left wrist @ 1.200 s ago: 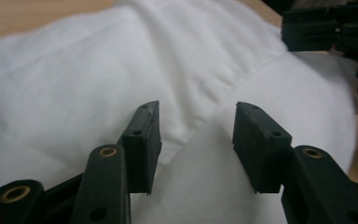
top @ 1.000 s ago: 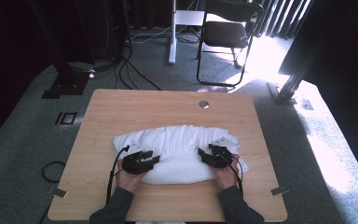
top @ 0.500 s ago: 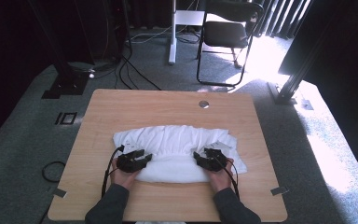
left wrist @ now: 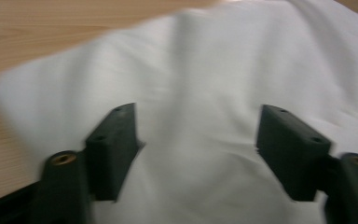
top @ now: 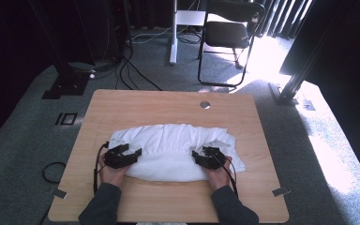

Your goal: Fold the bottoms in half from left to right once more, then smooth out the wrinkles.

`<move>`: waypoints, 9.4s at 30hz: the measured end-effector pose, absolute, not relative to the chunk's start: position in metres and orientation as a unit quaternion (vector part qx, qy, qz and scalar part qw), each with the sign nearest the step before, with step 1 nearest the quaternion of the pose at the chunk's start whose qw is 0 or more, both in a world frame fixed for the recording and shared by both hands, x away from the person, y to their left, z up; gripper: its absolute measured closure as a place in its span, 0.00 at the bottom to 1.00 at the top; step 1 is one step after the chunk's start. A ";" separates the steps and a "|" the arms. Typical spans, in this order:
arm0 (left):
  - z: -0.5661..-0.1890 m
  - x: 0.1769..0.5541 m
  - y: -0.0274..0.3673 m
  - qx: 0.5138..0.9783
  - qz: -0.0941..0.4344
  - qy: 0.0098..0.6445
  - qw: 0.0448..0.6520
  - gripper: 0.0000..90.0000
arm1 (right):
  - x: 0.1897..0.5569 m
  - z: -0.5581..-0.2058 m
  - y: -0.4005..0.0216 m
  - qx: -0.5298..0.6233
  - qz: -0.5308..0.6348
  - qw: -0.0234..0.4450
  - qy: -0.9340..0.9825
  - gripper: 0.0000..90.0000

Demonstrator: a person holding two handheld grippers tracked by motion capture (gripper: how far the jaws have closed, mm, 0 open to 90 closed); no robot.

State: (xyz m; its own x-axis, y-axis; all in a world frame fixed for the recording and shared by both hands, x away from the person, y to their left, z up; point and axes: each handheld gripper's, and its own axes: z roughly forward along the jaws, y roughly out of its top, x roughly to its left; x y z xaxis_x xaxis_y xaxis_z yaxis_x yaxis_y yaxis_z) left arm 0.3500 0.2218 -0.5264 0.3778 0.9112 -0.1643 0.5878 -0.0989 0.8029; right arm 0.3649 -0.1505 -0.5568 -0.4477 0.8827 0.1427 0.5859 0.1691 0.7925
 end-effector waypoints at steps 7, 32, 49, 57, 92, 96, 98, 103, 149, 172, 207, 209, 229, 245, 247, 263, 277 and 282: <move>-0.544 0.366 0.249 0.706 0.149 0.579 0.380 0.10 | 0.365 -0.557 -0.150 0.492 0.414 0.180 0.744 0.49; -0.545 0.362 0.219 0.746 0.192 0.550 0.322 0.50 | 0.365 -0.558 -0.153 0.489 0.421 0.176 0.744 0.49; -0.555 0.360 0.246 0.707 0.114 0.565 0.409 0.91 | 0.359 -0.558 -0.162 0.483 0.415 0.189 0.747 0.47; -0.553 0.359 0.248 0.706 0.110 0.560 0.421 0.91 | 0.352 -0.551 -0.173 0.490 0.424 0.192 0.737 0.50; -0.483 0.358 0.238 0.692 0.115 0.499 0.509 0.92 | 0.366 -0.550 -0.072 0.399 0.383 0.206 0.807 0.52; -0.476 0.359 0.235 0.692 0.117 0.492 0.515 0.92 | 0.366 -0.552 -0.069 0.402 0.391 0.205 0.802 0.53; -0.471 0.359 0.234 0.694 0.119 0.488 0.516 0.92 | 0.366 -0.552 -0.068 0.403 0.393 0.202 0.801 0.53; -0.464 0.360 0.230 0.696 0.122 0.481 0.520 0.92 | 0.367 -0.553 -0.062 0.403 0.397 0.199 0.800 0.53; -0.425 0.360 0.201 0.718 0.140 0.427 0.532 0.92 | 0.367 -0.554 -0.056 0.414 0.419 0.130 0.797 0.45; -0.431 0.370 0.165 0.738 0.128 0.413 0.519 0.92 | 0.366 -0.561 -0.165 0.477 0.384 0.175 0.771 0.37; -0.525 0.376 0.036 0.823 0.091 0.339 0.447 0.88 | 0.357 -0.548 -0.176 0.454 0.338 0.206 0.798 0.35; -0.528 0.374 0.032 0.827 0.101 0.333 0.441 0.85 | 0.356 -0.541 -0.192 0.470 0.354 0.207 0.782 0.36; -0.506 0.345 0.042 0.817 0.105 0.287 0.489 0.59 | 0.412 -0.494 -0.143 0.459 0.433 0.166 0.758 0.44; -0.491 0.388 0.131 0.781 0.097 0.382 0.484 0.72 | 0.411 -0.505 -0.173 0.490 0.411 0.176 0.748 0.44; -0.496 0.388 0.127 0.786 0.095 0.374 0.483 0.72 | 0.409 -0.503 -0.177 0.490 0.408 0.183 0.749 0.44; -0.508 0.387 0.110 0.797 0.120 0.374 0.459 0.69 | 0.365 -0.463 -0.198 0.458 0.445 0.233 0.734 0.40; -0.516 0.388 0.106 0.807 0.123 0.374 0.440 0.70 | 0.387 -0.497 -0.172 0.460 0.402 0.185 0.770 0.78; -0.518 0.387 0.106 0.806 0.122 0.374 0.443 0.70 | 0.395 -0.516 -0.198 0.532 0.360 0.182 0.745 0.73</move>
State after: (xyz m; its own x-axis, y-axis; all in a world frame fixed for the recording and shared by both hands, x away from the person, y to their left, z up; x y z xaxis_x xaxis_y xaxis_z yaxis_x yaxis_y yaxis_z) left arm 0.3871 0.1060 -0.5179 0.6910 0.7105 -0.1333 0.4938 -0.3292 0.8049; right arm 0.3945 -0.1981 -0.5165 -0.3683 0.9230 0.1112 0.6608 0.1758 0.7297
